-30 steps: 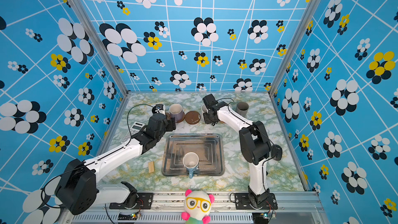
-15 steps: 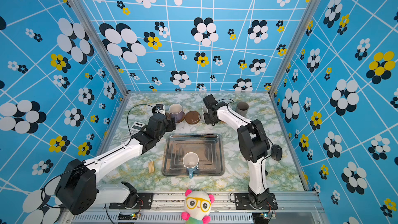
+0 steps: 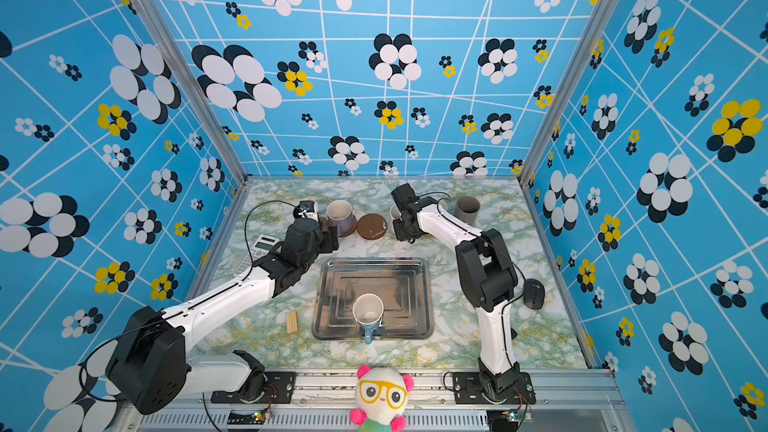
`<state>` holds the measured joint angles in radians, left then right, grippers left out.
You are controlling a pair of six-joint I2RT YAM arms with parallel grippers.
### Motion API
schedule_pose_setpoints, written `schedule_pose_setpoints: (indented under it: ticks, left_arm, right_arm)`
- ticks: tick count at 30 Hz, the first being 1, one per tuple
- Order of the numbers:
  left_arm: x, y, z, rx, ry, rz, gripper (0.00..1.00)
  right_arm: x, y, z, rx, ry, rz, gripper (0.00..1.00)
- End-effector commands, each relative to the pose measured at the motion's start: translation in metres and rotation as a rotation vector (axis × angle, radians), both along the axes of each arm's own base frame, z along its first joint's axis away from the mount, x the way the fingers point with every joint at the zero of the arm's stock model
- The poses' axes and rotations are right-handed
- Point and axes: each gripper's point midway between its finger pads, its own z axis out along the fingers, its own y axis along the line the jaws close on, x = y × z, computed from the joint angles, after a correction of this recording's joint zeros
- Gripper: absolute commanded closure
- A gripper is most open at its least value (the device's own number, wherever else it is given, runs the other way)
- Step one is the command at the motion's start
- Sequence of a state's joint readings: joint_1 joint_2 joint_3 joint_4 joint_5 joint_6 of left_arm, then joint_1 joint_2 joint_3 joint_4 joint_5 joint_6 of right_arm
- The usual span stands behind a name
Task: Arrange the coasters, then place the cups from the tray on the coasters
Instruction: 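Hold the speckled mug on the grey woven coaster with the right gripper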
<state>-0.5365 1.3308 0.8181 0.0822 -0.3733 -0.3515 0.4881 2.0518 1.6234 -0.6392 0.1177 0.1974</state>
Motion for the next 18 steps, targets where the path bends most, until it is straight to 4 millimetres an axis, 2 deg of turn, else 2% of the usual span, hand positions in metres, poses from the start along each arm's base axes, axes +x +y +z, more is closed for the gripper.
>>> schedule_pose_setpoints:
  ticks: [1, 18]
  left_arm:
    - [-0.0039, 0.0052, 0.0002, -0.007, 0.003, 0.009, 0.20]
    - [-0.0044, 0.0054, -0.0005, -0.007, 0.004, 0.008, 0.20]
  right_arm:
    - [0.0226, 0.0044, 0.0299, 0.038, -0.100, -0.012, 1.00]
    - [0.0268, 0.0033, 0.0242, 0.028, -0.092, -0.019, 1.00]
